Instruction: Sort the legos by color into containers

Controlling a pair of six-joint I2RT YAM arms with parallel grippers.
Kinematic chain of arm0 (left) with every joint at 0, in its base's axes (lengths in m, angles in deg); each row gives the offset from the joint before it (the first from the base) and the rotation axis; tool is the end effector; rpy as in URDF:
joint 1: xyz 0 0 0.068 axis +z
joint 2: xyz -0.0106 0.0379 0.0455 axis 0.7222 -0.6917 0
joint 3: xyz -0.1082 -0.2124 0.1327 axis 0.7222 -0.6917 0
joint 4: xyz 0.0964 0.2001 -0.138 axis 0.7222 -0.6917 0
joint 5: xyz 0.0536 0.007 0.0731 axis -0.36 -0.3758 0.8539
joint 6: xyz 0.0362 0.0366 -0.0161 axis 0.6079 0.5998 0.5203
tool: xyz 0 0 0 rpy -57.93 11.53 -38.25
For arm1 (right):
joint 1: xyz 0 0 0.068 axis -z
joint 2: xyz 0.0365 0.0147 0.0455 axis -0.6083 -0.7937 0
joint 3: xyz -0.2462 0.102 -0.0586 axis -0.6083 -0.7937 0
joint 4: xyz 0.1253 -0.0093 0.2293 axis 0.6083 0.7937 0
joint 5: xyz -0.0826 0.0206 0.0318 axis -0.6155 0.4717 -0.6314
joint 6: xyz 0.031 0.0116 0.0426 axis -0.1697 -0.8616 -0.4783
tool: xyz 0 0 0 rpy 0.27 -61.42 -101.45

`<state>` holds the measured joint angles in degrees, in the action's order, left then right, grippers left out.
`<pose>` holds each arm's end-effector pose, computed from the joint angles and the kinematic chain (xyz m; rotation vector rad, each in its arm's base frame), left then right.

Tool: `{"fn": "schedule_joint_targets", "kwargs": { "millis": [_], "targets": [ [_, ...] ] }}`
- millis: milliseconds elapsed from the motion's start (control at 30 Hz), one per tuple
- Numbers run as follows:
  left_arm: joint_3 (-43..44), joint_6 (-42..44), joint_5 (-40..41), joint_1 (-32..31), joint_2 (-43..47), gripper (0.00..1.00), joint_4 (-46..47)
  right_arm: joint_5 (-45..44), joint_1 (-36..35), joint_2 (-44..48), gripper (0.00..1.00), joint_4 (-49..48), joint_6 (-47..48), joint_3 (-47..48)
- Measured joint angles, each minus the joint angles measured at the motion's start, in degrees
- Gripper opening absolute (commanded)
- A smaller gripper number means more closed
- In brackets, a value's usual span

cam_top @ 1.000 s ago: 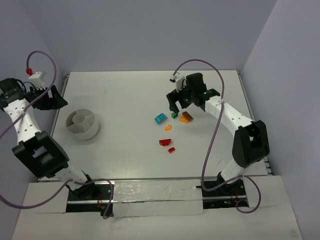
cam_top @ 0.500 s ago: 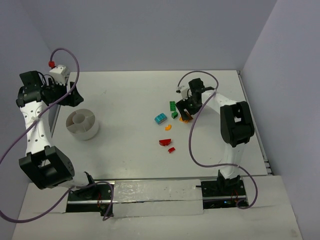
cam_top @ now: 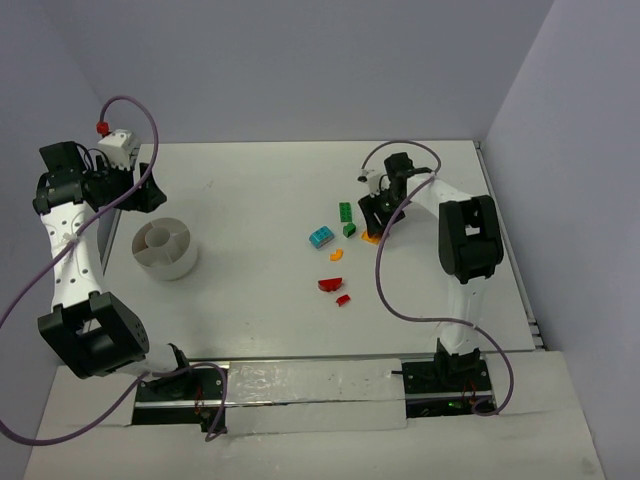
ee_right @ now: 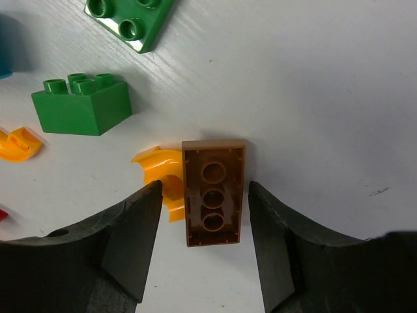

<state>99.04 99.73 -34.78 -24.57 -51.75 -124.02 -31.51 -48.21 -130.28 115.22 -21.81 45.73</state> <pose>0.2863 0.0912 0.3633 0.3067 2.1800 -0.3241 0.4060 0.0897 0.1637 -0.8608 2.6003 0.4429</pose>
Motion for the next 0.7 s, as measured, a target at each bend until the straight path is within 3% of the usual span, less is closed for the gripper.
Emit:
{"fn": "schedule_joint_targets", "kwargs": {
  "millis": [300,700],
  "targets": [
    [-0.3,-0.8,0.0,-0.3,0.0,0.82,0.5,2.9,1.5,-0.4,0.34,1.1,0.7,0.3],
    [-1.0,-0.9,-3.6,-0.3,0.5,0.81,1.8,12.7,1.5,0.7,0.27,6.5,1.5,0.9]
  ]
}}
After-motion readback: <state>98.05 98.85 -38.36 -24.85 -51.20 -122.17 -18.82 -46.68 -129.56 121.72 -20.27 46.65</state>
